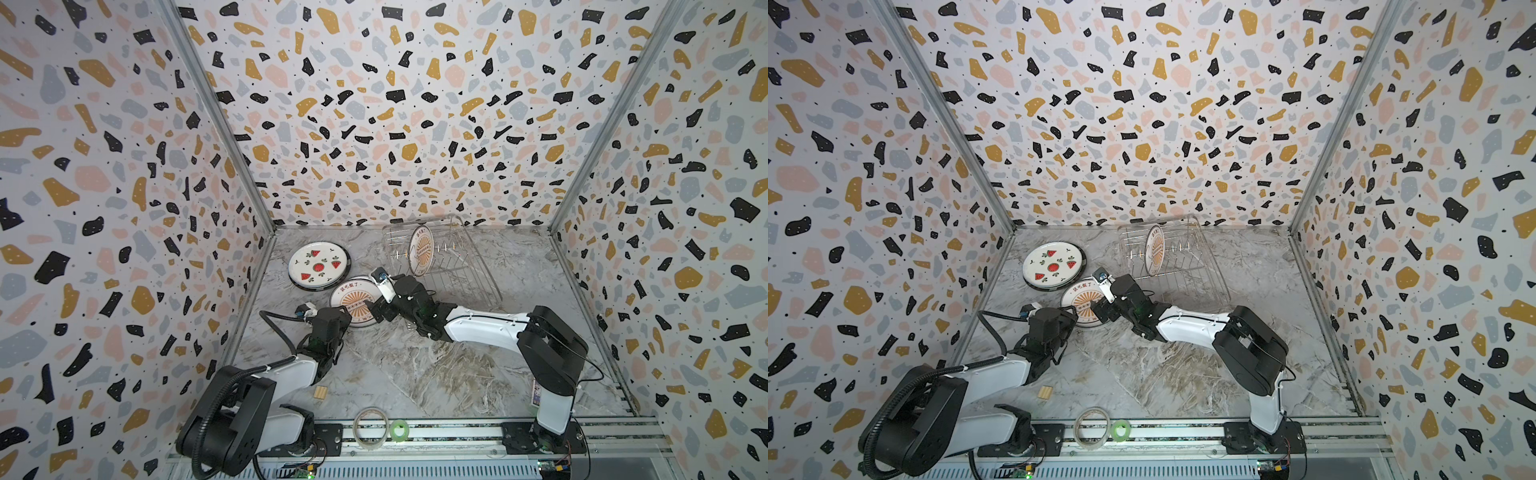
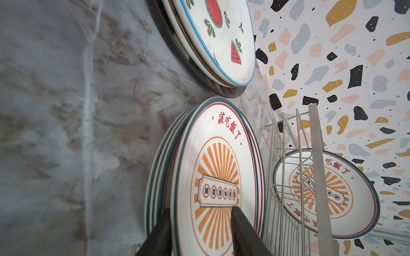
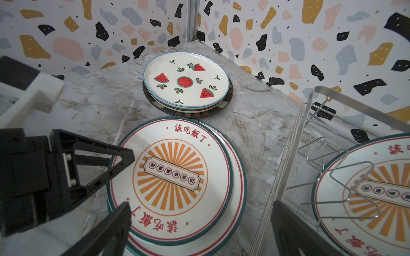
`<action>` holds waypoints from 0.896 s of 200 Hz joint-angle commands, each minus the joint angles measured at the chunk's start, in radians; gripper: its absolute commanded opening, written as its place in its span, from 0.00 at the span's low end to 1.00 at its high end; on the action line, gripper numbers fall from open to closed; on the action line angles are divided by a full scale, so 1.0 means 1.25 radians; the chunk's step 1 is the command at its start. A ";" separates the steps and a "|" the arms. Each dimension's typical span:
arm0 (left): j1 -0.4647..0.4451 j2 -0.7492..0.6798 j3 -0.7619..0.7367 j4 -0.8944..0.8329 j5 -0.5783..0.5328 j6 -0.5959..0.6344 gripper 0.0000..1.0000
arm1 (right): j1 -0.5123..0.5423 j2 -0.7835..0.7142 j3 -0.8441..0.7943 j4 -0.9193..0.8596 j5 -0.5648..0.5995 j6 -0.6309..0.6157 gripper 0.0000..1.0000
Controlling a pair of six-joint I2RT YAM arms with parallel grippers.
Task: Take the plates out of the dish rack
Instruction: 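Lower the plate onto the sunburst stack with the left gripper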
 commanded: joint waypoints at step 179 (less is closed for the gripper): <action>0.003 0.019 0.020 0.026 -0.096 0.063 0.55 | 0.005 -0.065 -0.038 0.041 0.036 -0.015 0.99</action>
